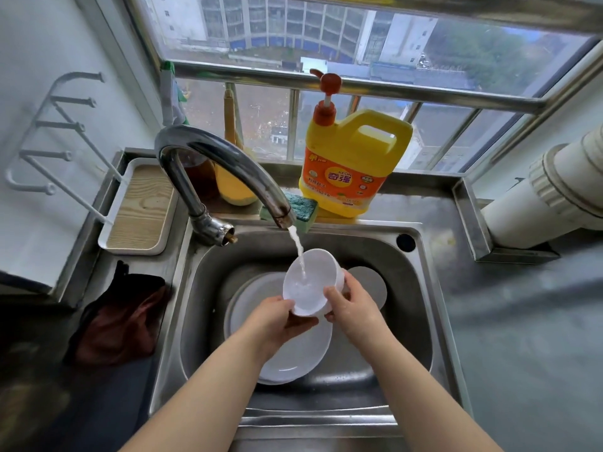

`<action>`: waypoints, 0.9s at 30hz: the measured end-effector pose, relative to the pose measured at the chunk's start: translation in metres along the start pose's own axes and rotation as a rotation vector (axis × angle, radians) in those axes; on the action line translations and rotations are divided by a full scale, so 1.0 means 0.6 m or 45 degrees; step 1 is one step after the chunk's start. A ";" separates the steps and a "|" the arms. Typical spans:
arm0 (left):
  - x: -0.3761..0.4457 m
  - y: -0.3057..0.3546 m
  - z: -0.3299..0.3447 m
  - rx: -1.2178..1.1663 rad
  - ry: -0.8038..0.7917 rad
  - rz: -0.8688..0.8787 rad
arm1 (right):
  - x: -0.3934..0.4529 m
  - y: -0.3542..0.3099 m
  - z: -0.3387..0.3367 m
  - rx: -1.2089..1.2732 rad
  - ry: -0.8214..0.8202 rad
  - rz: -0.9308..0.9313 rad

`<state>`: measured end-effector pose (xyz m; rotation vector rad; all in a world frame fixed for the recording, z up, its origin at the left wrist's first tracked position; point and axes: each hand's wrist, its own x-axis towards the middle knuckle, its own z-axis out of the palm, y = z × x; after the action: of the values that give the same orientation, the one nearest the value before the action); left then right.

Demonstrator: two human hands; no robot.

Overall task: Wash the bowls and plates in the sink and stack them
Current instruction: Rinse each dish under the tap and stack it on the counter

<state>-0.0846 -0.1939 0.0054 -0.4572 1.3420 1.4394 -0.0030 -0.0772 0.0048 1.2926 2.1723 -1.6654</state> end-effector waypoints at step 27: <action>0.013 0.028 -0.070 0.947 -0.166 0.700 | 0.052 -0.020 -0.002 -0.025 -0.278 0.249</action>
<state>-0.1171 -0.2243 -0.0051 0.5181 1.8456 1.2292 -0.0303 -0.0598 -0.0028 1.2106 1.8700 -1.6203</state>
